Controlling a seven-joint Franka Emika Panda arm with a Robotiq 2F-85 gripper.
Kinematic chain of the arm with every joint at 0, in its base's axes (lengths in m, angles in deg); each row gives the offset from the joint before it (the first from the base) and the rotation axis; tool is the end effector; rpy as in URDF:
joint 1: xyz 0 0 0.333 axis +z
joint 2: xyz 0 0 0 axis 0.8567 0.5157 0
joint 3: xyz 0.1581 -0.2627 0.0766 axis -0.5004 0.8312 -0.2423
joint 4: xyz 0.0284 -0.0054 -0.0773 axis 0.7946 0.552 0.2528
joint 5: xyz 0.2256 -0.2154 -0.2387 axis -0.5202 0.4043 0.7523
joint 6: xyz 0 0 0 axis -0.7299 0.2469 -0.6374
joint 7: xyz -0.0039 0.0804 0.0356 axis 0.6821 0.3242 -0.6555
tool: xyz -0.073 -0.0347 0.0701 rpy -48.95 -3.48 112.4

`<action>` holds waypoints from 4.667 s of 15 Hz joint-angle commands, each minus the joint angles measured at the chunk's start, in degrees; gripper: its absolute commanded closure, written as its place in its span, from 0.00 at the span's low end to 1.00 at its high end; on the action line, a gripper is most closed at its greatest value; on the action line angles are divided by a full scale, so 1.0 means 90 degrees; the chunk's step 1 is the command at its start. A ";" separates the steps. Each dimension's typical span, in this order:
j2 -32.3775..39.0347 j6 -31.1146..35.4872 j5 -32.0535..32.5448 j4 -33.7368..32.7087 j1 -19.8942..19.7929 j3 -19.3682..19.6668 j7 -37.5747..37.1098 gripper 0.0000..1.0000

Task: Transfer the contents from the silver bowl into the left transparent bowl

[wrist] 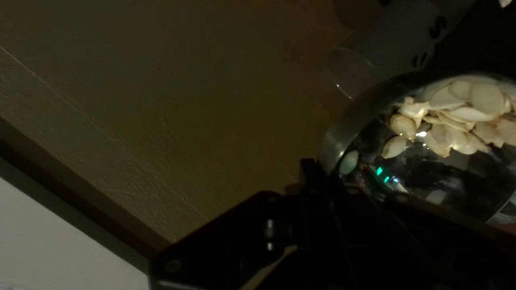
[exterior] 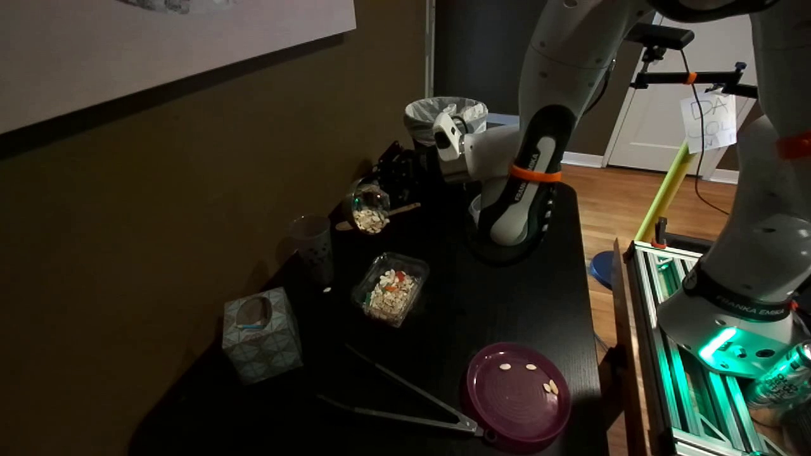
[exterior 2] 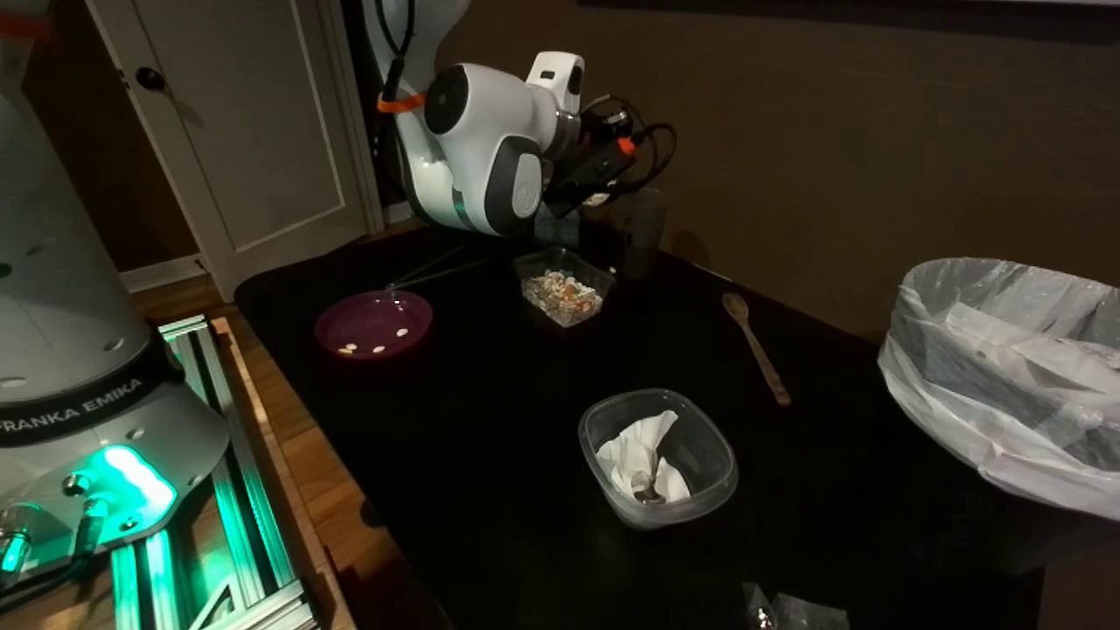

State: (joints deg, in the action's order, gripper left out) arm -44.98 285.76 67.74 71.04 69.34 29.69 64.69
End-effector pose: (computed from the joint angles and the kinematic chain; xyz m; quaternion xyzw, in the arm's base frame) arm 0.5209 0.0062 0.2617 0.7066 0.3857 0.5597 0.1964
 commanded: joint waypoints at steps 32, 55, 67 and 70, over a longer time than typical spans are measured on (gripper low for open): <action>0.2417 0.0167 0.2815 0.1154 -0.8737 -0.7506 0.4641 0.99; 0.6131 0.0064 0.4617 -0.0057 -0.9161 -0.8381 0.7748 0.99; 0.6040 0.0140 0.4547 0.0419 -0.8965 -0.8020 0.7182 0.99; 0.6046 0.0157 0.4631 0.0455 -0.8825 -0.7940 0.7170 0.99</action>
State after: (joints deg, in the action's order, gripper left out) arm 9.43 285.71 109.23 74.50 -11.17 -42.52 129.83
